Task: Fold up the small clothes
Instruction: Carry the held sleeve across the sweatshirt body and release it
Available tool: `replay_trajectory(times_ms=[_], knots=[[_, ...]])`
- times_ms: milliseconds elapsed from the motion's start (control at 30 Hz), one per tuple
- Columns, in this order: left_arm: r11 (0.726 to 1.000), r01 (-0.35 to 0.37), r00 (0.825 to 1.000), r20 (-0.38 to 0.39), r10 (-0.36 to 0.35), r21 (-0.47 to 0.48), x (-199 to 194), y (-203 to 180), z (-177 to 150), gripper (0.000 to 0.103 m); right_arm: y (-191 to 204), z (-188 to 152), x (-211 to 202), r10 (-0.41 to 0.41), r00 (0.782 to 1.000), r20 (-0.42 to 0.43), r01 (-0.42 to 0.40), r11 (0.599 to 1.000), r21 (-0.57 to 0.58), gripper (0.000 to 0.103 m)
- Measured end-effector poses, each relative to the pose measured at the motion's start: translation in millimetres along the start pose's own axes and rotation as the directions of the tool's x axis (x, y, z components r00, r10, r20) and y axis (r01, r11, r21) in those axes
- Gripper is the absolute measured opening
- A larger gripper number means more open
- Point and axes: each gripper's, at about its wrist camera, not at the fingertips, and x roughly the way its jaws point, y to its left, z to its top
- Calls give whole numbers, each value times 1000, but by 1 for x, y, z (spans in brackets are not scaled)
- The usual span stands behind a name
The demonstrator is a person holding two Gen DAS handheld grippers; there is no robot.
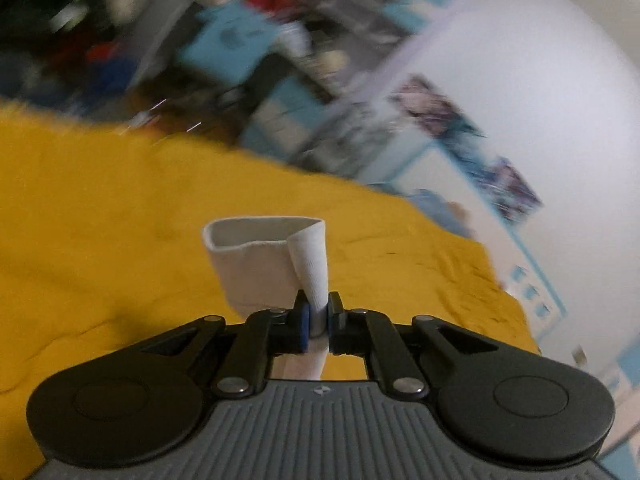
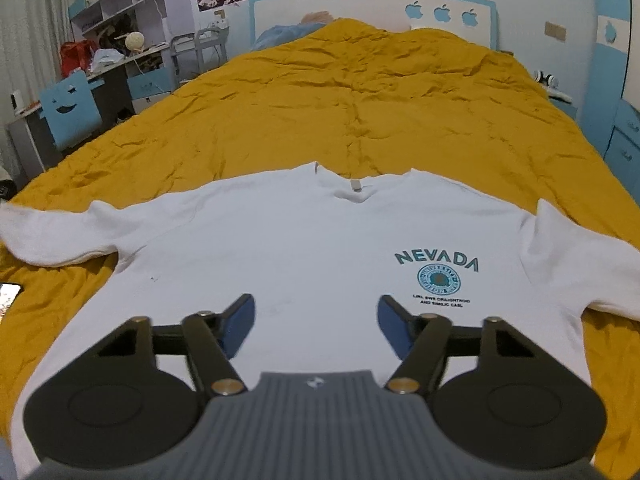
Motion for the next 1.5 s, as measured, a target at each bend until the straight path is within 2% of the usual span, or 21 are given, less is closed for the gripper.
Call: replay_trajectory(times_ms=[100,200,333,467,533,567,700,767,867,900,1000,1033,1100,1167,1233,1300,1333,1367,1400,1467,1500], knots=[[987,117,992,27,-121,108,-13,-71,5,8,-9,0,-5,11,1000,8,-11,1000,3,57],[955,224,973,17,-231,195,-21,-146,4,8,-23,0,-12,16,1000,12,-16,1000,15,57],[906,307,950,-40,-309,293,-15,-237,-14,8,-49,-5,-22,31,999,11,-32,999,41,57],[857,384,923,-121,-365,344,-5,-305,-53,8,-74,-15,-34,31,999,30,-34,996,82,57],[833,430,903,-171,-395,349,-1,-323,-78,8,-87,-19,-38,24,999,37,-28,994,105,57],[820,461,887,-203,-414,339,1,-332,-93,8,-94,-21,-39,17,999,40,-22,993,119,57],[780,561,813,-363,-455,278,16,-352,-159,8,-122,-27,-41,-24,999,44,16,986,164,57],[770,574,786,-449,-424,278,30,-356,-202,8,-139,-28,-41,-57,997,44,48,983,178,57],[752,560,777,-534,-333,348,50,-348,-268,8,-158,-30,-45,-93,994,53,80,976,200,57],[758,553,766,-570,-297,347,58,-341,-288,8,-163,-31,-46,-98,994,55,85,974,209,57],[791,529,716,-662,-222,307,82,-319,-336,8,-174,-39,-47,-103,994,42,91,970,226,57],[800,527,693,-691,-208,288,87,-313,-346,8,-177,-42,-46,-102,994,33,92,969,230,57],[815,528,635,-749,-190,241,95,-304,-363,12,-180,-48,-43,-100,995,15,93,967,236,57],[824,532,577,-795,-187,193,99,-296,-370,26,-182,-51,-40,-99,995,1,96,965,242,57],[818,556,523,-827,-206,147,92,-292,-372,50,-182,-52,-35,-100,995,-7,99,963,250,57],[800,592,469,-847,-249,93,89,-288,-366,52,-180,-49,-32,-97,995,-5,95,963,251,57],[794,604,455,-849,-267,73,87,-287,-359,58,-178,-47,-31,-93,996,-1,90,964,249,57],[791,609,452,-846,-283,61,86,-283,-351,60,-175,-45,-29,-85,996,3,82,966,244,57],[791,610,462,-837,-294,58,84,-275,-341,62,-174,-43,-29,-76,997,7,72,968,241,57],[801,593,508,-809,-297,78,80,-260,-316,63,-170,-38,-24,-48,999,14,44,969,241,57],[813,574,543,-789,-287,99,80,-248,-303,63,-169,-36,-21,-37,999,15,32,969,244,57]])
